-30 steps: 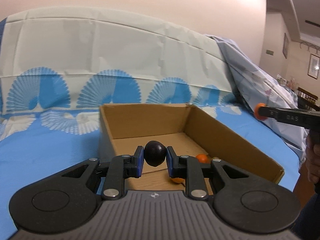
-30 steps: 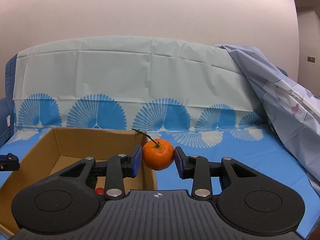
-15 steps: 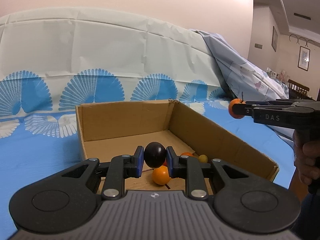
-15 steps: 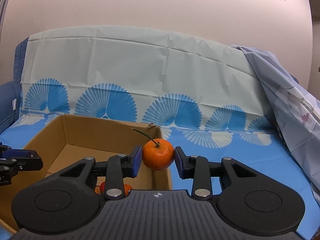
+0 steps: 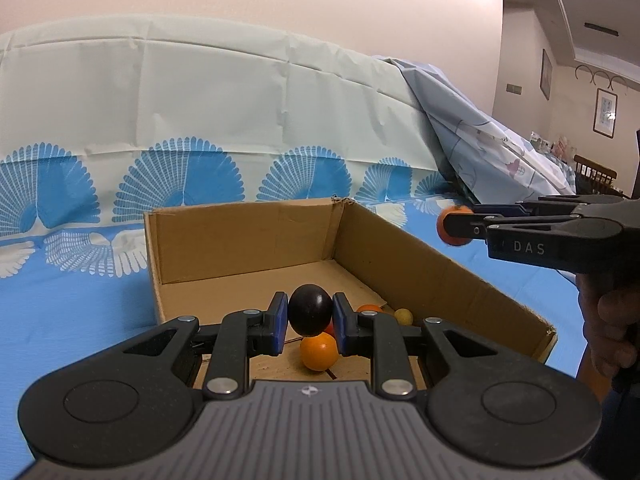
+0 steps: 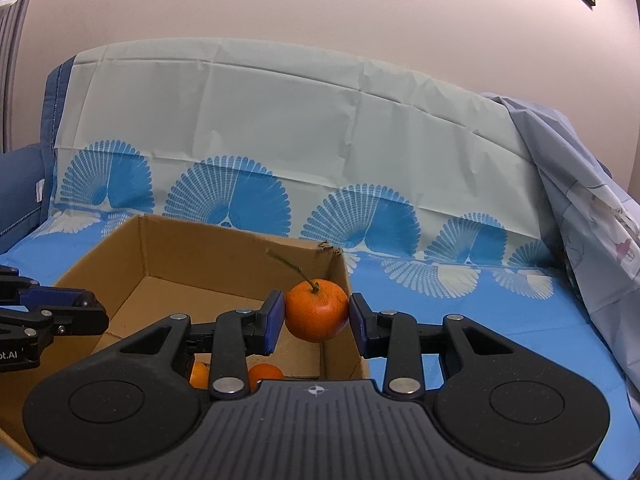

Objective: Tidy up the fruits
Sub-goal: 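Lower the held cherry and mandarin into the box with both tools, then open both tools to release the cherry and mandarin into the box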

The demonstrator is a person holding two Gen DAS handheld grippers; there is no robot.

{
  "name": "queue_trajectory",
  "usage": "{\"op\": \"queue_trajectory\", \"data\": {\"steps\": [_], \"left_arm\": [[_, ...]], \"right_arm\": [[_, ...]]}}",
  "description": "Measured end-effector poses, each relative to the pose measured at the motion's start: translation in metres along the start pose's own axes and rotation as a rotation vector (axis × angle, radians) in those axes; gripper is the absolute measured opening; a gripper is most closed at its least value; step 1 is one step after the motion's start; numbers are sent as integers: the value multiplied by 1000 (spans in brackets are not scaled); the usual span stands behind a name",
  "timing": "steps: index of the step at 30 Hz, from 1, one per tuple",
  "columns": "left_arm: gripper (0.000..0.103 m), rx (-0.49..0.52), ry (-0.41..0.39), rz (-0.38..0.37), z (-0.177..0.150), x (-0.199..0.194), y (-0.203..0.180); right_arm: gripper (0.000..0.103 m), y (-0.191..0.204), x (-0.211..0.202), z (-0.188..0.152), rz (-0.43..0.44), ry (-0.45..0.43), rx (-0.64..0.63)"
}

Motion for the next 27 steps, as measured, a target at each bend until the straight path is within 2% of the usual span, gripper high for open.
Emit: {"op": "queue_trajectory", "data": {"steps": [8, 10, 12, 19, 20, 22, 27], "left_arm": [[28, -11, 11, -16, 0, 1, 0], [33, -12, 12, -19, 1, 1, 0], [49, -10, 10, -21, 1, 1, -1], [68, -5, -18, -3, 2, -10, 0], [72, -2, -24, 5, 2, -13, 0], [80, 1, -30, 15, 1, -22, 1], [90, 44, -50, 31, -4, -52, -7]], "right_arm": [[36, 0, 2, 1, 5, 1, -2], [37, 0, 2, 0, 2, 4, -6], [39, 0, 3, 0, 1, 7, -8], [82, 0, -1, 0, -28, -2, -13], [90, 0, -2, 1, -33, -7, -9], [101, -2, -7, 2, -45, -18, 9], [102, -8, -22, 2, -30, -21, 74]]}}
Point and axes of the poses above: each gripper's, at about its wrist camera, not at the fingertips, and x roughly the way its jaws point, y to its left, z to its top, the point moved 7 cm from there along x, roughly the way its jaws point, and after that the axes turned 1 degree about z, right-handed, at the moved point
